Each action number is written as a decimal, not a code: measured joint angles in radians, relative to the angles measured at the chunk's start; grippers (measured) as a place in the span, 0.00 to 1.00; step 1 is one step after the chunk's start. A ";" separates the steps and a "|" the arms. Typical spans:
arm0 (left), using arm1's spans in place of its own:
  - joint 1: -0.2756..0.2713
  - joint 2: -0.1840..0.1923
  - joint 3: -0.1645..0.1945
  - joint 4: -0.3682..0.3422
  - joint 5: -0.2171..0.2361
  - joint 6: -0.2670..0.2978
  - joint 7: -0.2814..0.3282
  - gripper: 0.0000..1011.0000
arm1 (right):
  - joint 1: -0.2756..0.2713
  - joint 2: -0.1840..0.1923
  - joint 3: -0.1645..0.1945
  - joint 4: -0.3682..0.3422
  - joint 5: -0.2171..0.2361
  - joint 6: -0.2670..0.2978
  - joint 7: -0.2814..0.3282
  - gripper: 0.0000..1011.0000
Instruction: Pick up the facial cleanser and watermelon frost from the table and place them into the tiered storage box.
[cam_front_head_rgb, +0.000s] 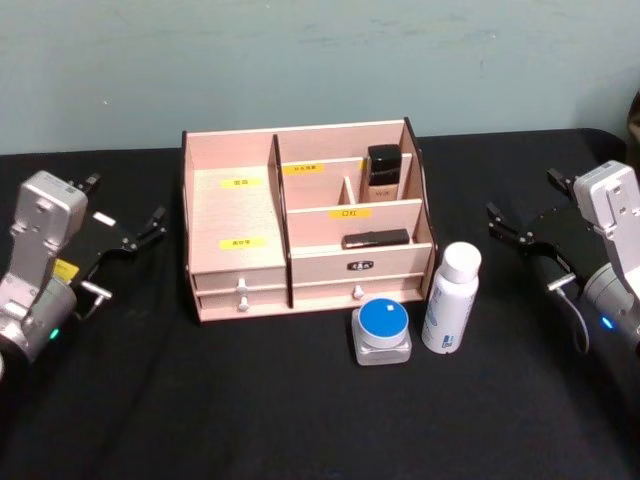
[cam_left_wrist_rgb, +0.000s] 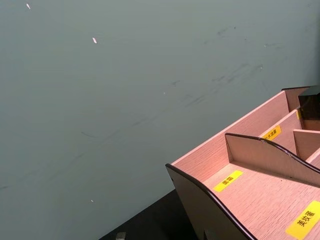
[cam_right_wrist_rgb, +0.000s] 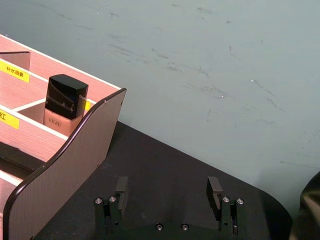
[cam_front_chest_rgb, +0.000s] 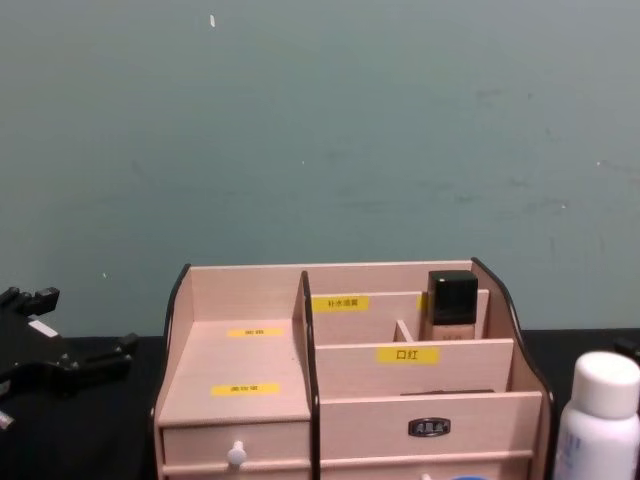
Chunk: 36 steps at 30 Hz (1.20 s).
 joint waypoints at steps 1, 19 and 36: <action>0.000 0.000 0.000 0.000 0.000 0.000 0.000 1.00 | 0.000 0.000 0.000 0.000 0.000 0.000 0.000 0.99; 0.000 0.000 0.000 0.000 0.000 0.000 0.000 1.00 | -0.028 0.008 0.048 -0.034 0.030 -0.002 0.058 0.99; 0.000 0.000 0.000 0.000 0.000 0.000 0.000 1.00 | -0.225 0.141 0.189 -0.359 0.120 0.010 0.141 0.99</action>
